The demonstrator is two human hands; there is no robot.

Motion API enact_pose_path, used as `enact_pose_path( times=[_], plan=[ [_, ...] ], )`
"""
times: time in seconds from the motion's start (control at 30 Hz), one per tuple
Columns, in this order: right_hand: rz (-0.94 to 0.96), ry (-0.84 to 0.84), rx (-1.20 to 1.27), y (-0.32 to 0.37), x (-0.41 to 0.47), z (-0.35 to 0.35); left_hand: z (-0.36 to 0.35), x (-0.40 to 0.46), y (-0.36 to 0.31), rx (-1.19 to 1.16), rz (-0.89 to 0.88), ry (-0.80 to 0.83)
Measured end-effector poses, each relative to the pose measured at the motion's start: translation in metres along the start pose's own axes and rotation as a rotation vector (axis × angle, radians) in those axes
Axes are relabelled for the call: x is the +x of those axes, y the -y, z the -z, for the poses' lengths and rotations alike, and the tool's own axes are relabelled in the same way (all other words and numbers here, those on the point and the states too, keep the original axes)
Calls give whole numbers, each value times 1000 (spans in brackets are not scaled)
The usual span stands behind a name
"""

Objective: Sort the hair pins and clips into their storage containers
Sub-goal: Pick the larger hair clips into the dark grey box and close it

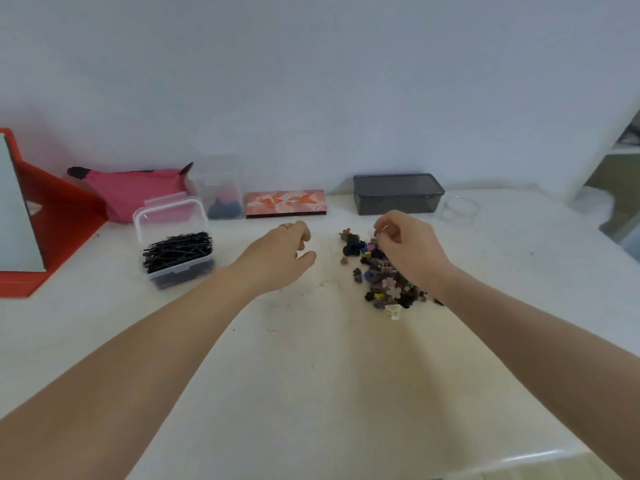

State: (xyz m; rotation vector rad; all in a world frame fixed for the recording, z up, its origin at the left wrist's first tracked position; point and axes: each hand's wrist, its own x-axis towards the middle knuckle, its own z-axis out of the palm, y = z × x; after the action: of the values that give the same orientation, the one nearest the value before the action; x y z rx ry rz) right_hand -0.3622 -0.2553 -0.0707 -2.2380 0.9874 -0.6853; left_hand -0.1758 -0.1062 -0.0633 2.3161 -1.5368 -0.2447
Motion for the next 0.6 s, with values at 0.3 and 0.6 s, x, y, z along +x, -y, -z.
enact_pose_path(
  times=[0.3,0.6],
  plan=[
    [35,27,-263,-28,12,10,-26,32,-21,122,171,53],
    [65,147,-416,-36,13,-17,-41,42,-8,65,201,72]
  ],
)
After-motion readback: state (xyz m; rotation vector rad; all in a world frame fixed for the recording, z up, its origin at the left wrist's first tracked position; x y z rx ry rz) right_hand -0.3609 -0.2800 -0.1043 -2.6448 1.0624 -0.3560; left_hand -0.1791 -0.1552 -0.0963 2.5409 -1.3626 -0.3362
